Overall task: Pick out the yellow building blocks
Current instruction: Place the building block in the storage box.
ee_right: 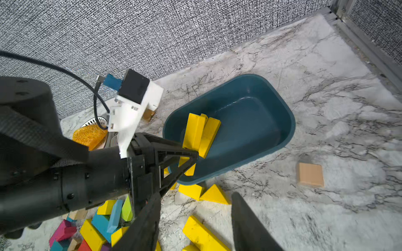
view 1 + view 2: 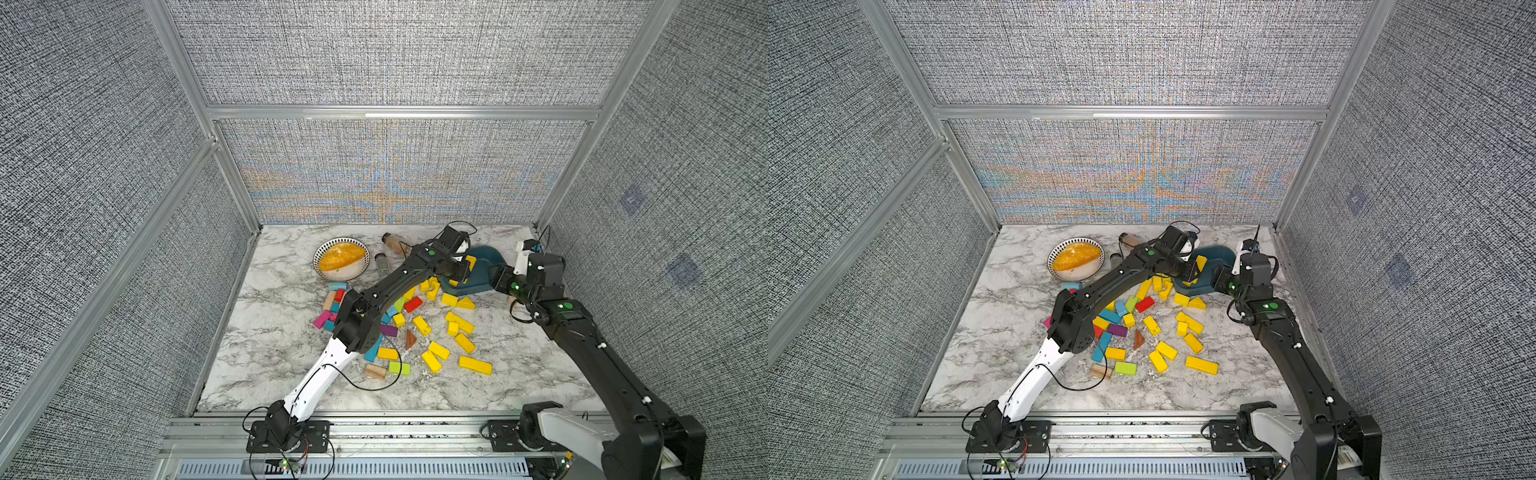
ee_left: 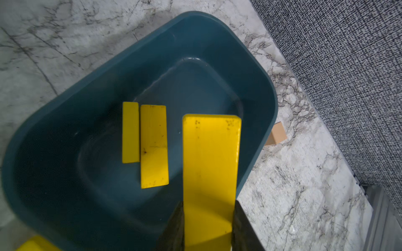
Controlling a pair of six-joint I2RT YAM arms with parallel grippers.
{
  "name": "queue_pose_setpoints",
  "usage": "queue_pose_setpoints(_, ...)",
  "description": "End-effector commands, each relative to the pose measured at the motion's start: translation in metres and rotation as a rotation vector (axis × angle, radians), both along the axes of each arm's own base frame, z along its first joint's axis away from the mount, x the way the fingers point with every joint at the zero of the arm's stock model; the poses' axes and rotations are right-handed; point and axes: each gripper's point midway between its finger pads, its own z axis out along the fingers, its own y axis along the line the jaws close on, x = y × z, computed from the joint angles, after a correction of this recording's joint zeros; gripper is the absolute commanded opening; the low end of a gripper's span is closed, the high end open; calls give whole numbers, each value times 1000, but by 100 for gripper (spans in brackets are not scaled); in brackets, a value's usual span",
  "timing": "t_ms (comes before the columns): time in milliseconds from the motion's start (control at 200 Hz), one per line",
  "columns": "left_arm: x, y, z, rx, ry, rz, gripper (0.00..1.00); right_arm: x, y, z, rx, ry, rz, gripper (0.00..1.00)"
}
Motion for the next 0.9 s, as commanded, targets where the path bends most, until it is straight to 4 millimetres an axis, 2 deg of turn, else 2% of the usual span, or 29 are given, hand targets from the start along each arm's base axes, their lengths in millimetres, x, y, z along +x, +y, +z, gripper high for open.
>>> queue_pose_setpoints(0,5,-9,-4,-38,0,20,13,0,-1,2,-15,-8,1,54)
queue_pose_setpoints(310,11,-5,-32,34,-26,62,14,1,-3,8,-40,-10,5,54)
queue_pose_setpoints(395,13,-2,-35,50,-35,73,23,1,-3,9,-40,-10,4,54)
queue_pose_setpoints(495,14,0,-32,63,-49,74,42,1,-4,8,-38,-11,-3,54)
queue_pose_setpoints(616,16,7,-15,82,-93,74,57,1,-6,6,-48,-6,-8,54)
queue_pose_setpoints(671,17,10,0,73,-115,75,62,1,-7,7,-57,-9,-12,53)
queue_pose_setpoints(891,13,27,71,17,-222,97,66,2,-5,16,-58,-20,0,54)
